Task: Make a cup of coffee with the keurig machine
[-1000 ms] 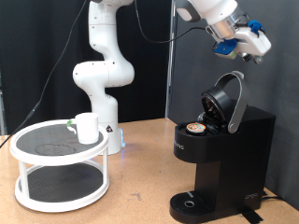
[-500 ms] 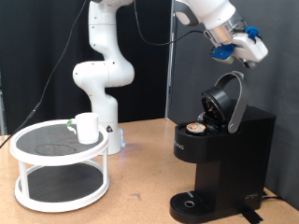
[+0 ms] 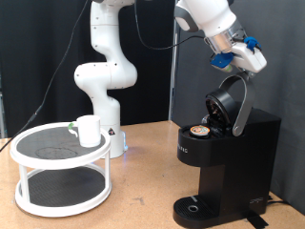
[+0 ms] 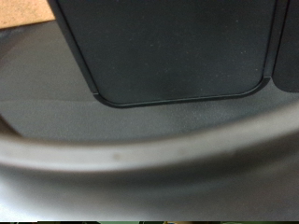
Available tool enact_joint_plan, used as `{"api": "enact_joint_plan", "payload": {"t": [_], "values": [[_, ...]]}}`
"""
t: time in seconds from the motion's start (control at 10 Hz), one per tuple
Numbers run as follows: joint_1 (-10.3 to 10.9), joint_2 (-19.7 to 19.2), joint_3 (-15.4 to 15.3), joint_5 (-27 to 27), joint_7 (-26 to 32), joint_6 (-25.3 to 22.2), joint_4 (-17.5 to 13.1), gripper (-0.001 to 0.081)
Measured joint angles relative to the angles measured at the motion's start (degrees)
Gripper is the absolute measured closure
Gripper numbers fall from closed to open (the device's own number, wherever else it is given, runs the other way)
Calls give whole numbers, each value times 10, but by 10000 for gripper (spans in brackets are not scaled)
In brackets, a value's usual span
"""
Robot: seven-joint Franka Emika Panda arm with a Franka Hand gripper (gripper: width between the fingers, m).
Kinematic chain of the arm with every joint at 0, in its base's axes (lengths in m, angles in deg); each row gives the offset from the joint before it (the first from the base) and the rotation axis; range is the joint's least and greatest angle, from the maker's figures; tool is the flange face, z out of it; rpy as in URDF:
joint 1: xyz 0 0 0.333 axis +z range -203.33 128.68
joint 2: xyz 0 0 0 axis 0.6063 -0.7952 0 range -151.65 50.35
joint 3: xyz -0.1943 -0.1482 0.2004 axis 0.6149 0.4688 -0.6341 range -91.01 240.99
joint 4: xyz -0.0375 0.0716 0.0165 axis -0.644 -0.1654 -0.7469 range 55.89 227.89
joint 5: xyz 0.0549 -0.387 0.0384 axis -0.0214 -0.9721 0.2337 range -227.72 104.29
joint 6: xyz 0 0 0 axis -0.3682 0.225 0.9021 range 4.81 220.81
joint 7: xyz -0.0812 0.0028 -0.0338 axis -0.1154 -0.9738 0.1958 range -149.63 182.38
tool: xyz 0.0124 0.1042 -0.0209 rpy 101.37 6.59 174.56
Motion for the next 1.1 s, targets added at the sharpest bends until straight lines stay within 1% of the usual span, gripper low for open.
{"api": "enact_joint_plan", "payload": {"t": [0.2, 0.4, 0.6, 0.8, 1.1], "values": [[-2, 17, 12, 17, 37, -3, 11, 806], [-7, 41, 25, 16, 52, -22, 26, 806], [-18, 59, 33, -7, 45, -40, 34, 806], [-35, 65, 40, -37, 28, -61, 43, 806], [-69, 69, 50, -99, -13, -79, 51, 806]]}}
